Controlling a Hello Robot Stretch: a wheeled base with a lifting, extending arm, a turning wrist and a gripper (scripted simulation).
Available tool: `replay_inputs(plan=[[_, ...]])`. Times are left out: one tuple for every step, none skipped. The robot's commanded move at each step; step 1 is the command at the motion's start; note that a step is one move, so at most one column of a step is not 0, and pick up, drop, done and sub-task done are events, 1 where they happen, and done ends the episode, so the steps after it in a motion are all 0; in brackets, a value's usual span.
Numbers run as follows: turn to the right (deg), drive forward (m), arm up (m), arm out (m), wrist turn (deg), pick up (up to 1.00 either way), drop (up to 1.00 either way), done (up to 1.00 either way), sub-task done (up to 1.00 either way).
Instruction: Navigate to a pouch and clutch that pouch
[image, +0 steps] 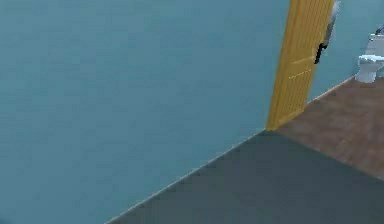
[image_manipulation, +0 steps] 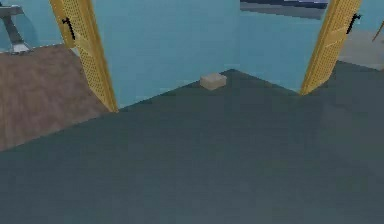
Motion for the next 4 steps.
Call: replay_inputs(plan=[[30.0, 0.0, 0.0, 0.0, 0.0, 0.0, 0.0, 0.0, 0.0], [0.0, 0.15, 0.0, 0.0, 0.0, 0.0, 0.0, 0.0, 0.0], [-42.0, 0.0, 0.0, 0.0, 0.0, 0.0, 0.0, 0.0, 0.0], [0.0, 0.35, 0.0, 0.0, 0.0, 0.0, 0.0, 0.0, 0.0]])
